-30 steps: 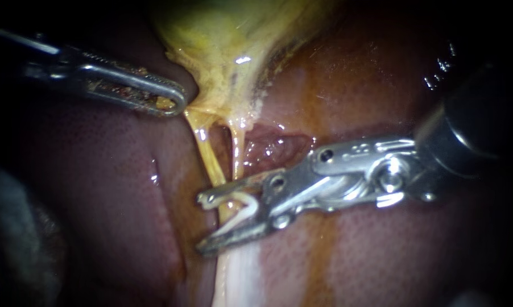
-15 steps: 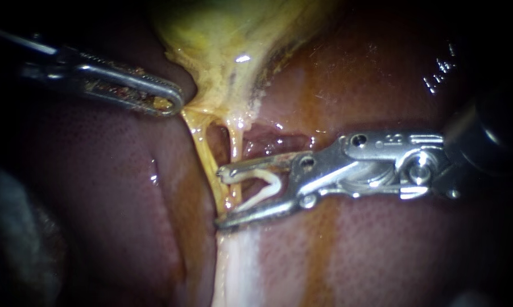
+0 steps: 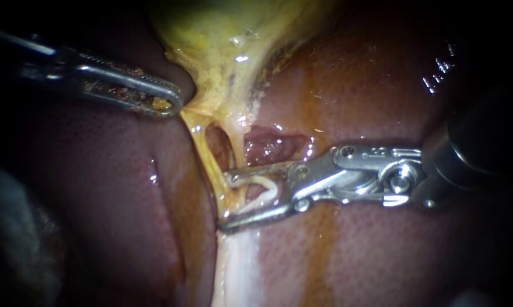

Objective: Clipping first clip left tube

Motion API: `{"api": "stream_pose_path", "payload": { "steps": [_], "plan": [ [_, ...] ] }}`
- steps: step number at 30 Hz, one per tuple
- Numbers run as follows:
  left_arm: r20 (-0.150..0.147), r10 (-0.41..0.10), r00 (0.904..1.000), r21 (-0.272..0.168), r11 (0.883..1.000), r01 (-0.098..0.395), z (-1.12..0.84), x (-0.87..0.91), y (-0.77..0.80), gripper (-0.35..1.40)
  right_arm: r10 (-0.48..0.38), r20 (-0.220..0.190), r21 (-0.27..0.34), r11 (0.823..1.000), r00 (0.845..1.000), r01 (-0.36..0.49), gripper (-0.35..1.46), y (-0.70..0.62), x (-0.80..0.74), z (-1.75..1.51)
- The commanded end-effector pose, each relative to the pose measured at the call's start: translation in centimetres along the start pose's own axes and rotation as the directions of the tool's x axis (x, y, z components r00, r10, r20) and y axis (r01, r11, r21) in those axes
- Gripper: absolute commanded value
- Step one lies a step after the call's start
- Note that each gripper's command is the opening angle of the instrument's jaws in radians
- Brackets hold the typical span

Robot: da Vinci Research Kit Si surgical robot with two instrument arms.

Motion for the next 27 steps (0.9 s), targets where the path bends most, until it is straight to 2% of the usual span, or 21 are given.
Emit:
{"api": "stream_pose_path", "payload": {
  "steps": [1, 5, 9, 15, 22, 27],
  "plan": [
    [0.000, 0.000, 1.0000, 0.000, 1.000, 0.000, 0.00, 0.00, 0.00, -0.35, 0.001, 0.000, 0.001, 1.000, 1.000, -0.001, 0.48, 0.00, 0.02, 0.04],
    [0.000, 0.000, 1.0000, 0.001, 1.000, 0.000, 0.00, 0.00, 0.00, -0.35, 0.003, 0.006, 0.012, 1.000, 1.000, -0.003, 0.48, 0.00, 0.10, 0.18],
    [0.000, 0.000, 1.0000, 0.001, 1.000, 0.000, 0.01, 0.01, 0.00, -0.35, 0.001, 0.027, 0.029, 1.000, 1.000, -0.002, 0.45, -0.07, 0.15, 0.28],
    [-0.001, -0.001, 1.0000, 0.002, 1.000, 0.001, 0.03, 0.01, 0.01, -0.35, 0.001, 0.043, 0.020, 1.000, 0.999, -0.002, 0.46, -0.12, 0.23, 0.41],
    [-0.001, -0.001, 1.0000, 0.002, 1.000, 0.001, 0.04, 0.02, 0.01, -0.35, 0.003, 0.034, 0.030, 1.000, 0.999, -0.004, 0.46, -0.19, 0.30, 0.45],
    [-0.001, -0.001, 1.0000, 0.002, 1.000, 0.001, 0.03, 0.02, 0.01, -0.35, 0.011, 0.015, 0.062, 0.998, 1.000, -0.012, 0.46, -0.33, 0.44, 0.40]
  ]
}}
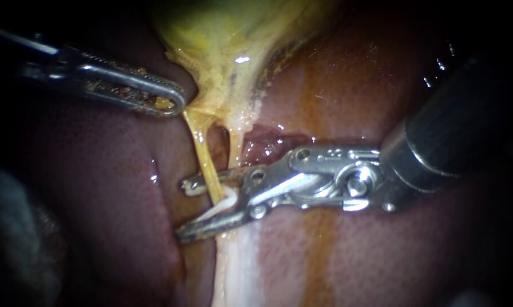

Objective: Clipping first clip left tube

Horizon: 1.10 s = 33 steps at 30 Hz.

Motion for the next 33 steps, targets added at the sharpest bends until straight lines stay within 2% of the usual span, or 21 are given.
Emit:
{"api": "stream_pose_path", "payload": {
  "steps": [1, 8, 13, 20, 29, 33],
  "plan": [
    [0.000, 0.000, 1.0000, 0.000, 1.000, 0.000, 0.00, 0.00, 0.00, -0.35, -0.002, -0.006, 0.007, 1.000, 1.000, 0.002, 0.46, -0.03, 0.03, -0.01],
    [0.000, 0.000, 1.0000, -0.001, 1.000, 0.000, -0.01, 0.00, -0.01, -0.35, -0.007, -0.019, 0.070, 0.998, 1.000, 0.009, 0.45, -0.30, 0.23, -0.10],
    [0.000, 0.000, 1.0000, -0.001, 1.000, 0.000, -0.01, -0.01, -0.01, -0.35, -0.014, -0.017, 0.098, 0.995, 1.000, 0.015, 0.44, -0.42, 0.26, -0.10],
    [0.000, 0.000, 1.0000, -0.001, 1.000, 0.000, -0.01, 0.00, -0.01, -0.35, -0.015, -0.018, 0.104, 0.994, 1.000, 0.017, 0.37, -0.42, 0.26, -0.10],
    [0.000, 0.000, 1.0000, -0.001, 1.000, 0.000, -0.01, -0.01, -0.01, -0.35, -0.010, -0.020, 0.106, 0.994, 1.000, 0.012, 0.09, -0.41, 0.34, -0.16],
    [0.000, 0.000, 1.0000, -0.001, 1.000, 0.000, -0.01, -0.01, -0.01, -0.35, -0.010, -0.020, 0.106, 0.994, 1.000, 0.012, 0.02, -0.39, 0.34, -0.17]
  ]
}}
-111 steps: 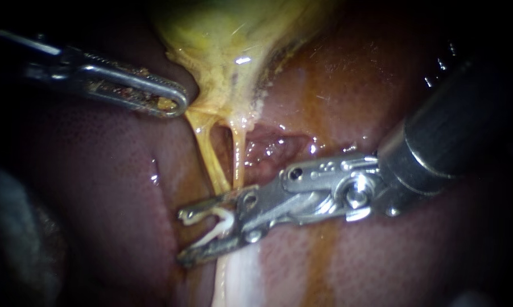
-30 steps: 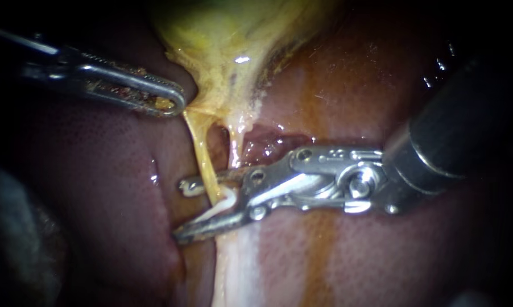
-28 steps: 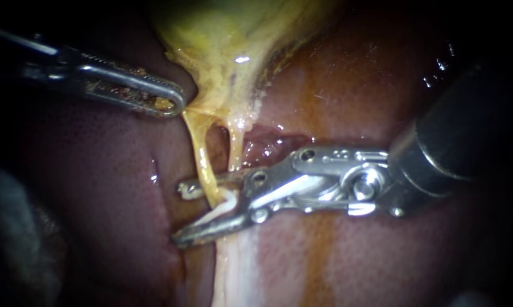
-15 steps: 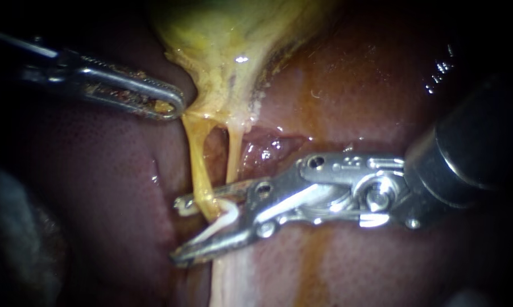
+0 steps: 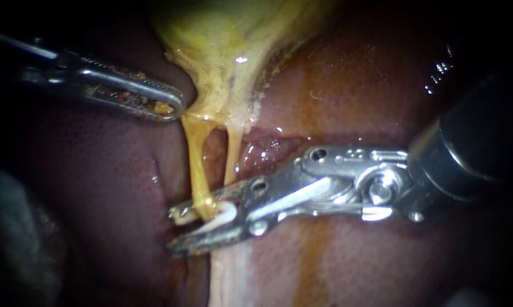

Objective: Clipping first clip left tube

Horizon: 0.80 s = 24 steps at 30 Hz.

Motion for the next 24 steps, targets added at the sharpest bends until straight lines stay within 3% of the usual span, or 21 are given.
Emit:
{"api": "stream_pose_path", "payload": {
  "steps": [1, 5, 7, 11, 24],
  "plan": [
    [0.000, 0.000, 1.0000, 0.000, 1.000, 0.000, 0.00, 0.00, 0.00, -0.35, 0.000, 0.000, 0.000, 1.000, 1.000, 0.000, -0.01, 0.01, -0.01, -0.01],
    [0.000, 0.000, 1.0000, 0.000, 1.000, 0.000, 0.00, 0.00, 0.00, -0.35, 0.000, 0.003, 0.000, 1.000, 1.000, 0.000, -0.13, 0.01, -0.02, -0.03],
    [0.000, 0.000, 1.0000, 0.000, 1.000, 0.000, 0.00, 0.00, 0.00, -0.35, 0.024, 0.004, 0.000, 1.000, 1.000, -0.024, -0.34, 0.00, -0.01, -0.04],
    [0.000, 0.000, 1.0000, 0.000, 1.000, 0.000, 0.00, 0.00, 0.00, -0.35, 0.085, 0.012, -0.001, 0.996, 0.996, -0.085, -0.35, -0.01, 0.02, -0.09],
    [0.000, 0.000, 1.0000, 0.000, 1.000, 0.000, 0.00, 0.00, 0.00, -0.35, 0.084, 0.018, -0.003, 0.996, 0.996, -0.084, -0.35, -0.02, 0.00, -0.08]
  ]
}}
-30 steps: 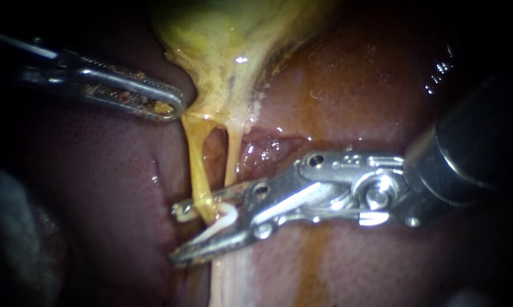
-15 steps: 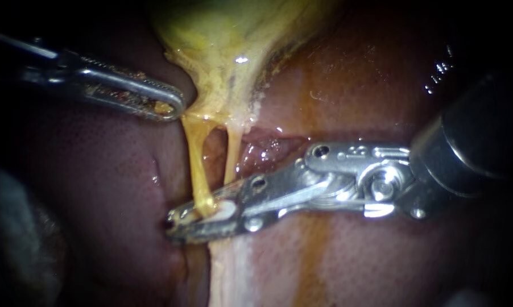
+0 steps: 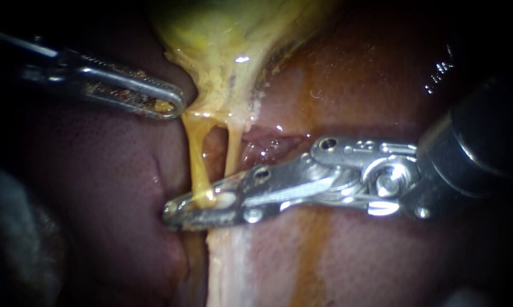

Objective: Clipping first clip left tube

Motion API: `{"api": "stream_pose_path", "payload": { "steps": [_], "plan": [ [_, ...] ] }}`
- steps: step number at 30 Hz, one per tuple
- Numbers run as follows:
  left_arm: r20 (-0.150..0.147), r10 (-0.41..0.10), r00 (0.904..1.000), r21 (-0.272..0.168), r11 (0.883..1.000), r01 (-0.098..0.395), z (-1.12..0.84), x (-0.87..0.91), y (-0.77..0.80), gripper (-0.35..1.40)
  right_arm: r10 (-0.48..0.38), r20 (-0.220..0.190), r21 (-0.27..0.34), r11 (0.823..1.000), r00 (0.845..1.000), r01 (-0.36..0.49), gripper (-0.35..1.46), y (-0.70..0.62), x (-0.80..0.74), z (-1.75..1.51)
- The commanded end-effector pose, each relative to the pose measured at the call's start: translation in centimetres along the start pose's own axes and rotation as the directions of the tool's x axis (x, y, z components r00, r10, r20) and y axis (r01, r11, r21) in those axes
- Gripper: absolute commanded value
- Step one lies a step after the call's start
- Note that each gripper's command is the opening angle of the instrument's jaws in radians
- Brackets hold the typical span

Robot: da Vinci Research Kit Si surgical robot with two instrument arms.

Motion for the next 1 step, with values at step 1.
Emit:
{"api": "stream_pose_path", "payload": {
  "steps": [1],
  "plan": [
    [0.000, 0.000, 1.0000, 0.001, 1.000, 0.000, 0.00, 0.00, 0.00, -0.35, 0.005, 0.001, 0.000, 1.000, 1.000, -0.005, -0.35, 0.00, -0.02, 0.01]
  ]
}}
